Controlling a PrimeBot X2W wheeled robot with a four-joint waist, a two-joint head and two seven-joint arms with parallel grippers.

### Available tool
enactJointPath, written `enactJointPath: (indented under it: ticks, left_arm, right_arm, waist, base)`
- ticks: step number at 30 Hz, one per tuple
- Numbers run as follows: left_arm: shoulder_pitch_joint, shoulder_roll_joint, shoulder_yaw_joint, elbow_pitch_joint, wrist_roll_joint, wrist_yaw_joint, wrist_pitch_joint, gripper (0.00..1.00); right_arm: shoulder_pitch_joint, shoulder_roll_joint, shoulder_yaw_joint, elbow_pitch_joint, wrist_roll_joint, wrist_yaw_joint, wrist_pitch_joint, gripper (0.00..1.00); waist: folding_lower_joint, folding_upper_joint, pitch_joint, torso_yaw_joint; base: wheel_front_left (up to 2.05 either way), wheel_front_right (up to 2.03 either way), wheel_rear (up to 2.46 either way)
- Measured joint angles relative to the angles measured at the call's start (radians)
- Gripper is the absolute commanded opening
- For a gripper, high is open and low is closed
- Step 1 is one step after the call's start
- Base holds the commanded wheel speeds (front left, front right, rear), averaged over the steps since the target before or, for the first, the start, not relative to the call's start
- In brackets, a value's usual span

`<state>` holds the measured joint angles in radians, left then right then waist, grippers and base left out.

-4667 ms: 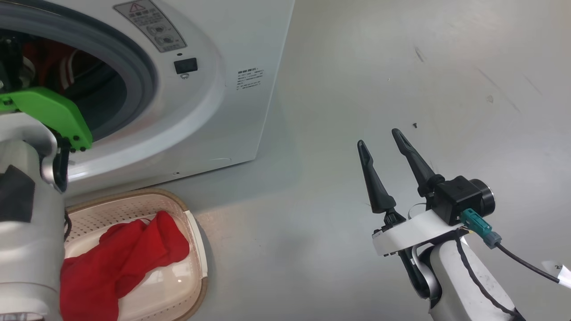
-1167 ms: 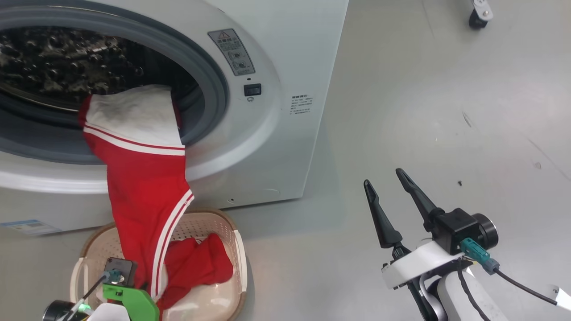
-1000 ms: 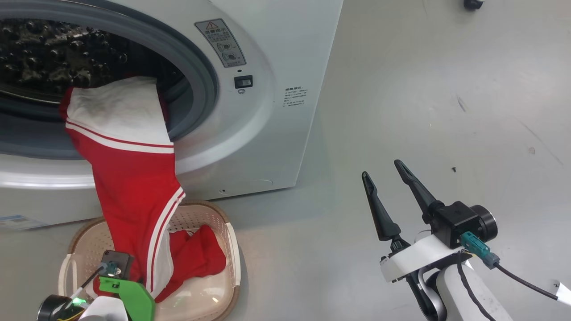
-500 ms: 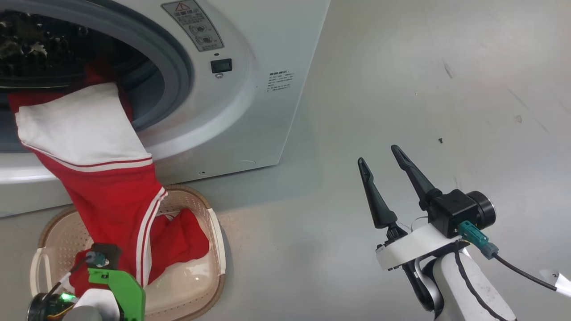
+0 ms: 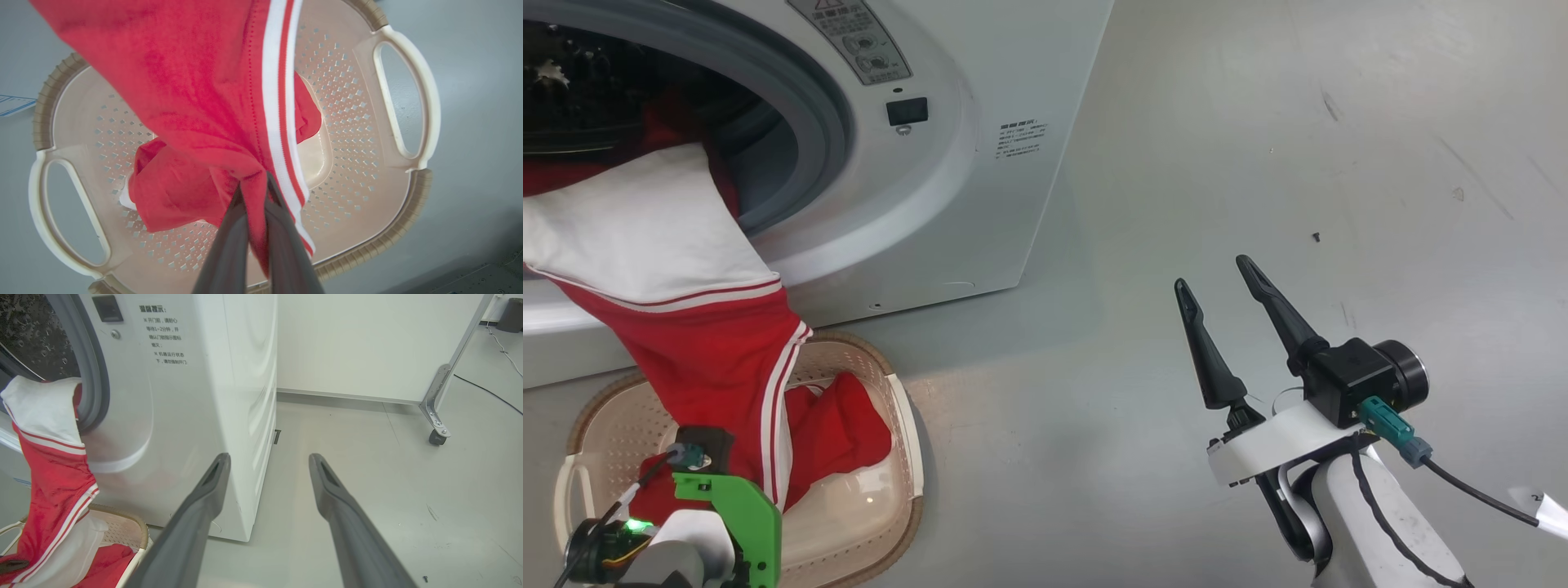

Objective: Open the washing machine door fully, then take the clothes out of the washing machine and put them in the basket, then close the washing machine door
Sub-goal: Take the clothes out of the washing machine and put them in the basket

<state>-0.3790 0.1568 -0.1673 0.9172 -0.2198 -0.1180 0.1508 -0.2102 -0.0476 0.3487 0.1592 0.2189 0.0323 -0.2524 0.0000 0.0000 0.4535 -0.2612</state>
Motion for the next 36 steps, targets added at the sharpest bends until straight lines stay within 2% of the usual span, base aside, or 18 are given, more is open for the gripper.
enactJointPath:
  ticks: [1,2,3,4,5,17,36]
  left_arm:
    - [-0.002,0.000,0.000,0.006,0.000,0.000,-0.002,0.06]
    - [-0.006,0.000,-0.001,0.012,0.001,0.000,-0.003,0.41]
    - [-0.009,0.000,-0.002,0.017,0.002,0.003,-0.008,0.67]
    - [-0.012,0.000,-0.002,0.021,0.002,0.003,-0.012,0.89]
    - [-0.015,0.000,-0.002,0.026,0.002,0.003,-0.013,1.00]
    - [-0.032,-0.011,-0.002,0.084,0.002,0.017,-0.071,1.00]
    - [-0.072,-0.037,0.003,0.048,-0.003,0.016,-0.305,1.00]
  right_arm:
    - [-0.002,0.000,0.000,0.000,0.000,0.000,0.000,1.00]
    - [-0.004,0.000,0.000,0.000,0.000,0.000,0.000,1.00]
    - [-0.006,0.000,0.000,0.000,0.000,0.000,0.000,1.00]
    - [-0.008,0.000,0.000,0.000,0.000,0.000,0.000,1.00]
    - [-0.008,0.000,0.000,0.000,0.000,-0.001,0.000,1.00]
    - [-0.013,0.000,-0.001,0.011,0.000,-0.010,0.000,1.00]
    - [0.003,-0.001,-0.023,0.056,0.000,-0.007,0.000,1.00]
  waist:
    - [0.0000,0.0000,0.001,0.000]
    - [0.0000,0.0000,0.002,0.000]
    - [0.0000,0.0000,0.002,0.000]
    - [0.0000,0.0000,0.002,0.000]
    - [0.0000,0.0000,0.003,0.000]
    - [0.0000,0.0000,-0.016,0.017]
    - [0.0000,0.0000,-0.142,0.091]
  base:
    - [0.00,0.00,0.00]
    - [0.00,0.00,0.00]
    - [0.00,0.00,0.00]
    - [0.00,0.00,0.00]
    - [0.00,0.00,0.00]
    - [0.00,0.00,0.00]
    - [0.00,0.00,0.00]
